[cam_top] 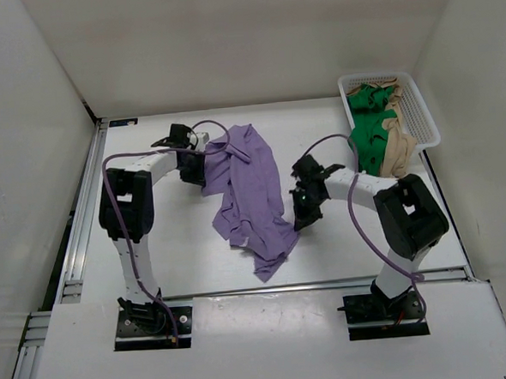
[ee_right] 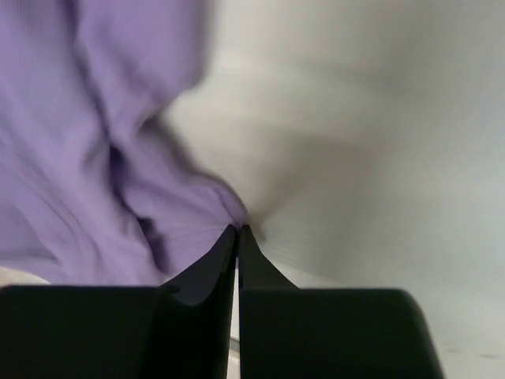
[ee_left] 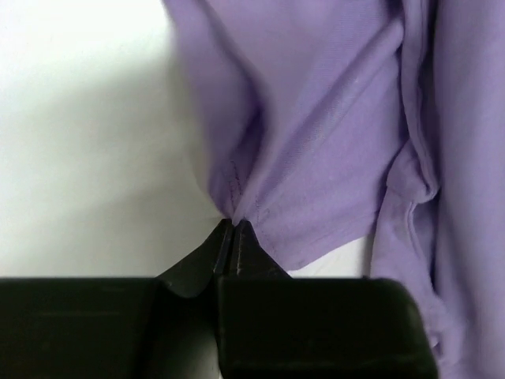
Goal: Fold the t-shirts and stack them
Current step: Move the tshirt to the center of the board, then flatten out the tshirt
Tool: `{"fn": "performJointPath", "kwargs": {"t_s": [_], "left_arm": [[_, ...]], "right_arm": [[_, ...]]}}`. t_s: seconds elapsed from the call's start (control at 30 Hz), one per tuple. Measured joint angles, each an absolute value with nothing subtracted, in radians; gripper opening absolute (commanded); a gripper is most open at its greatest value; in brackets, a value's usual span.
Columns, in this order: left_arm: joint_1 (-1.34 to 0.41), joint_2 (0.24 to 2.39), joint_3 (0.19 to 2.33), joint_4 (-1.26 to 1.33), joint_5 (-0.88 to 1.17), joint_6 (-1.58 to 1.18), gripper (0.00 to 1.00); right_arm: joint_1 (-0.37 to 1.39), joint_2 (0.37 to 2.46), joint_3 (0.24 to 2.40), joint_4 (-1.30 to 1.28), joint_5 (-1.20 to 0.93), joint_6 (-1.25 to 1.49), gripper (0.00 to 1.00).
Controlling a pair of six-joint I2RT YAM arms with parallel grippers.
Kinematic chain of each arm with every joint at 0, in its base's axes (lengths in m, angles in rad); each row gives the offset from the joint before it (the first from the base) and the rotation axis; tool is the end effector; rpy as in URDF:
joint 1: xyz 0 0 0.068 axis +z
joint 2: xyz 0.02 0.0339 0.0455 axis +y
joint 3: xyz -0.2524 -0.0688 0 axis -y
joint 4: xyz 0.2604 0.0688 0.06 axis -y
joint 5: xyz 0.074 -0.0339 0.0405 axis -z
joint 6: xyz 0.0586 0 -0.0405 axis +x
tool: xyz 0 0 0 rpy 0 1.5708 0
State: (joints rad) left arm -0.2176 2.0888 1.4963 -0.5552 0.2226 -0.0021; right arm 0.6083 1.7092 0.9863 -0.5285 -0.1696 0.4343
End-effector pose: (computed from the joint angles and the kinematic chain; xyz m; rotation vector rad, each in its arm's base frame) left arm 0.4350 -0.1094 0.1176 0.3578 2.6999 -0.3666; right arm 0.2661 0.1974 0.1111 -0.2931 2.9007 0.4487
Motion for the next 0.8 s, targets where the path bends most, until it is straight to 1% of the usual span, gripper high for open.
{"fn": "performJointPath", "kwargs": {"t_s": [0.1, 0.17, 0.3, 0.37, 0.43, 0.47, 0.53, 0.63, 0.7, 0.8], "left_arm": [[-0.171, 2.005, 1.389, -0.569, 0.202, -0.003, 0.11], [-0.131, 1.93, 1.3, -0.576, 0.164, -0.003, 0.11], [-0.068, 1.732, 1.115, -0.619, 0.062, -0.004, 0.11], [-0.068, 1.636, 1.041, -0.642, 0.022, -0.004, 0.11], [-0.072, 1.563, 0.996, -0.675, -0.002, -0.003, 0.11], [-0.073, 1.537, 0.985, -0.696, -0.01, -0.003, 0.11], [-0.066, 1.502, 0.976, -0.73, -0.012, -0.003, 0.11], [-0.055, 1.477, 0.974, -0.779, 0.001, -0.003, 0.11], [-0.052, 1.471, 0.974, -0.798, 0.013, -0.004, 0.11], [-0.052, 1.468, 0.974, -0.819, 0.031, -0.004, 0.11]], "right_arm": [[0.488, 1.754, 1.086, -0.563, -0.175, 0.426, 0.0], [0.4, 1.817, 1.245, -0.607, -0.168, 0.419, 0.0], [0.272, 2.009, 1.721, -0.68, -0.121, 0.405, 0.0], [0.241, 2.11, 1.968, -0.709, -0.08, 0.4, 0.4], [0.231, 2.176, 2.145, -0.711, -0.047, 0.387, 0.76], [0.231, 2.188, 2.188, -0.715, -0.039, 0.392, 0.8], [0.241, 2.188, 2.22, -0.729, -0.024, 0.382, 0.81], [0.282, 2.143, 2.156, -0.737, 0.007, 0.369, 0.82], [0.328, 2.074, 2.027, -0.732, 0.024, 0.359, 0.82], [0.421, 1.919, 1.748, -0.714, 0.012, 0.355, 0.75]]}}
